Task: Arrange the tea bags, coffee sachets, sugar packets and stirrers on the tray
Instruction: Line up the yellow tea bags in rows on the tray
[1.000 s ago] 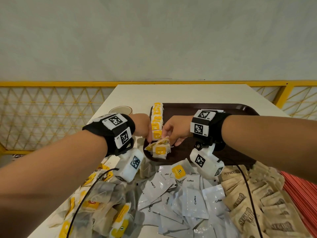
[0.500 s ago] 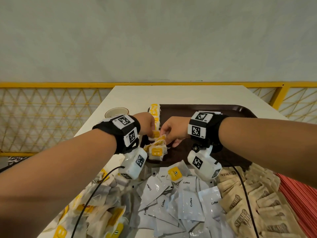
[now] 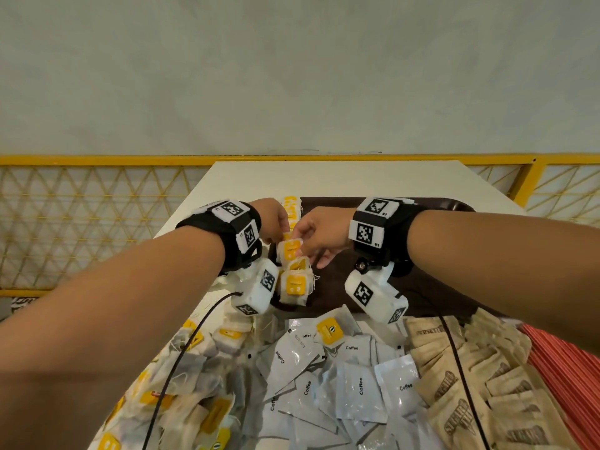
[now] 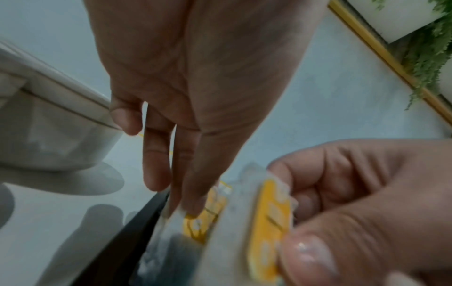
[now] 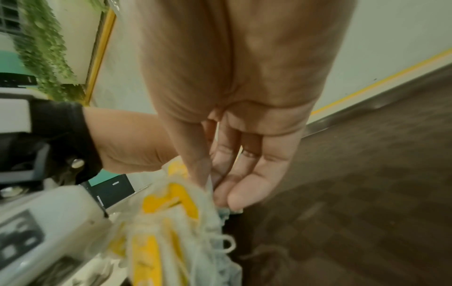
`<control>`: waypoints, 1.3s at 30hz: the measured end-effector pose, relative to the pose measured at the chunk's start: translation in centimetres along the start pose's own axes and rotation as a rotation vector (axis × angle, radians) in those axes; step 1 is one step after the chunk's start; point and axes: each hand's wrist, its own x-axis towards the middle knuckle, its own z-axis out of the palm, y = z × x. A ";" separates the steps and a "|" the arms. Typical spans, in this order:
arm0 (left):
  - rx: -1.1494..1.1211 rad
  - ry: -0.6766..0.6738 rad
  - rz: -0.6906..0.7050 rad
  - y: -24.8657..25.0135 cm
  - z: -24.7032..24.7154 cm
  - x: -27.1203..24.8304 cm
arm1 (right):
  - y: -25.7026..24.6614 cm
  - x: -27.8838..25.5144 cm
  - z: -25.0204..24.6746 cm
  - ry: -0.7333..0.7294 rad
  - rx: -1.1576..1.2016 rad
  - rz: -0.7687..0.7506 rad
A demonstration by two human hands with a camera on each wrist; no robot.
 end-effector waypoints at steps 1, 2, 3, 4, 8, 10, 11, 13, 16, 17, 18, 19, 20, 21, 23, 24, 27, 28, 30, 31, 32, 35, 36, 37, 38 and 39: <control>-0.022 -0.002 -0.006 -0.1 0.0 -0.1 | 0.0 0.2 0.2 0.030 0.009 0.004; -0.040 0.007 -0.011 -0.1 -0.1 -0.2 | -0.1 0.5 0.4 0.053 0.008 0.014; -0.054 0.035 -0.013 -0.1 -0.2 -0.4 | -0.1 0.7 0.7 0.070 0.003 0.026; -0.070 0.080 -0.014 -0.1 -0.4 -0.7 | -0.2 0.9 0.9 0.086 -0.005 0.041; -0.181 0.184 -0.030 -0.4 -1.1 -2.1 | -0.3 1.3 1.2 0.162 0.006 0.049; -0.199 0.151 -0.041 -0.9 -1.1 -2.7 | -0.4 1.1 0.8 0.157 0.001 0.041; -0.207 0.128 -0.052 -1.1 -1.1 -3.0 | -0.5 0.8 0.5 0.156 0.011 0.040; -0.215 0.062 -0.081 -1.5 -0.9 -3.8 | -0.2 0.4 0.0 0.171 0.051 0.063; -0.206 -0.070 -0.109 -1.9 -0.5 -4.6 | 0.8 -0.1 -0.3 0.150 0.035 0.083; -0.199 -0.107 -0.103 -2.0 -0.4 -4.9 | 1.2 -0.2 -0.2 0.132 0.023 0.081; -0.174 -0.132 -0.088 -2.0 -0.2 -5.0 | 1.4 -0.2 0.0 0.111 0.015 0.077; -0.137 -0.142 -0.069 -2.1 0.0 -5.1 | 1.5 -0.2 0.2 0.090 0.015 0.079; -0.101 -0.142 -0.052 -2.1 0.1 -5.0 | 1.6 -0.2 0.4 0.074 0.026 0.082; -0.080 -0.131 -0.037 -2.0 0.2 -4.9 | 1.5 -0.2 0.6 0.059 0.031 0.082; -0.069 -0.100 -0.013 -1.8 0.5 -4.6 | 1.3 -0.1 0.9 0.046 0.012 0.074; -0.066 -0.083 0.000 -1.7 0.6 -4.3 | 1.2 -0.1 0.9 0.048 0.006 0.075; -0.053 -0.048 0.037 -1.4 0.6 -3.5 | 1.1 -0.4 0.6 0.058 0.046 0.119; -0.050 -0.040 0.044 -1.2 0.5 -3.2 | 1.0 -0.6 0.5 0.051 0.056 0.137; -0.053 -0.030 0.042 -1.1 0.4 -2.7 | 1.0 -0.9 0.3 0.032 0.082 0.172; -0.060 -0.026 0.034 -1.0 0.3 -2.5 | 1.0 -1.1 0.3 0.024 0.100 0.178; -0.068 -0.025 0.027 -1.0 0.3 -2.3 | 1.1 -1.1 0.4 0.016 0.110 0.174; -0.098 -0.011 0.018 -1.2 0.4 -1.9 | 1.6 -1.3 0.7 0.008 0.074 0.125; -0.102 0.002 0.014 -1.2 0.5 -1.8 | 1.7 -1.4 0.7 0.000 0.049 0.115; -0.100 0.016 0.008 -1.3 0.5 -1.8 | 1.7 -1.4 0.7 -0.023 0.020 0.114; -0.098 0.026 0.003 -1.4 0.4 -1.8 | 1.6 -1.6 0.6 -0.055 -0.009 0.115; -0.104 0.026 0.000 -1.4 0.5 -1.8 | 1.6 -1.7 0.5 -0.089 -0.032 0.116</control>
